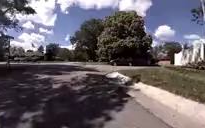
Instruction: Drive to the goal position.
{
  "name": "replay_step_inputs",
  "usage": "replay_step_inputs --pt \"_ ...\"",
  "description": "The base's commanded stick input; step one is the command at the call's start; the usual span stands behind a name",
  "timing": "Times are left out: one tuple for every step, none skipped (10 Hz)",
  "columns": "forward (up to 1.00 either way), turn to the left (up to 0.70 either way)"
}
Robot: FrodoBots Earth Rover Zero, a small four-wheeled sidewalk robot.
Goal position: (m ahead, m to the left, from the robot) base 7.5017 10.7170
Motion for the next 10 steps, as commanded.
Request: replay_step_inputs --pt "0.70 0.00" --pt "0.70 0.00" --pt "0.70 0.00" --pt "0.70 0.00" --pt "0.70 0.00" --pt "0.70 0.00" --pt "0.70 0.00" --pt "0.70 0.00" --pt "0.70 0.00" --pt "0.70 0.00"
